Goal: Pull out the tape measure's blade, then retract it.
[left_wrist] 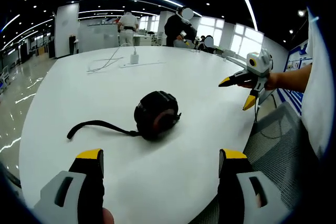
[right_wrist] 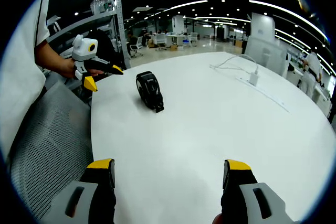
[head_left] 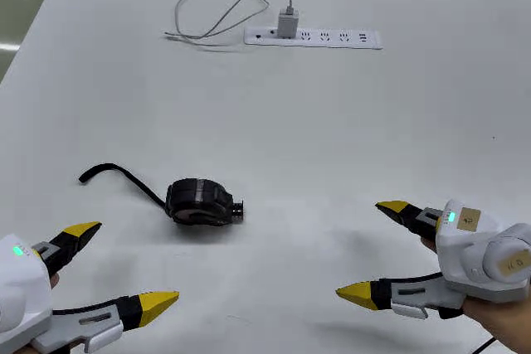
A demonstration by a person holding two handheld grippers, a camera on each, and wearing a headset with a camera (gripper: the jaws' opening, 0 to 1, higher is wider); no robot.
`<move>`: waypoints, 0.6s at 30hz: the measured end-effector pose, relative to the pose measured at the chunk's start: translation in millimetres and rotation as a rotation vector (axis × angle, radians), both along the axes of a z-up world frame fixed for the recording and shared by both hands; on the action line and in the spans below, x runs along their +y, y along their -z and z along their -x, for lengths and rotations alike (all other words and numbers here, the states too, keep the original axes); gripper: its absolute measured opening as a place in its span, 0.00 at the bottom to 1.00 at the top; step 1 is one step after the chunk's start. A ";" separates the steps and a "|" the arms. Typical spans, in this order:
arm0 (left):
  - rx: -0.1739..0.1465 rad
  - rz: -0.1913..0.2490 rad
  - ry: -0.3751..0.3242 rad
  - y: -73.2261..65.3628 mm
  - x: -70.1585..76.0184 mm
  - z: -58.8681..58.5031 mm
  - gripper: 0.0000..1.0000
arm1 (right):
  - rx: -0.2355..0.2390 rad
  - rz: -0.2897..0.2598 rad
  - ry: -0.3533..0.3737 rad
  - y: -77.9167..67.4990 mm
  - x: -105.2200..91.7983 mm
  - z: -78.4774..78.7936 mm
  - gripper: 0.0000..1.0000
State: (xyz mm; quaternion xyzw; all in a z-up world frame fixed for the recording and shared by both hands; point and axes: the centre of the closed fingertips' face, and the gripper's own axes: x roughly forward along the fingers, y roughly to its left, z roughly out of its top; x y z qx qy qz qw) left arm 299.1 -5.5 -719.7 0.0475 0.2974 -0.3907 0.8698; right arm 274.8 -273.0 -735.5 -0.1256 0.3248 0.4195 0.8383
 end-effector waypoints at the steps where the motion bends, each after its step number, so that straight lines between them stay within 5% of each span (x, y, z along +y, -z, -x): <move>1: -0.006 -0.004 0.007 -0.1 0.4 1.0 0.90 | 0.000 0.001 0.002 -0.9 -1.4 0.9 0.84; 18: -0.011 -0.057 0.036 -1.9 21.2 7.6 0.99 | 0.026 0.009 0.074 0.4 -26.7 18.5 0.94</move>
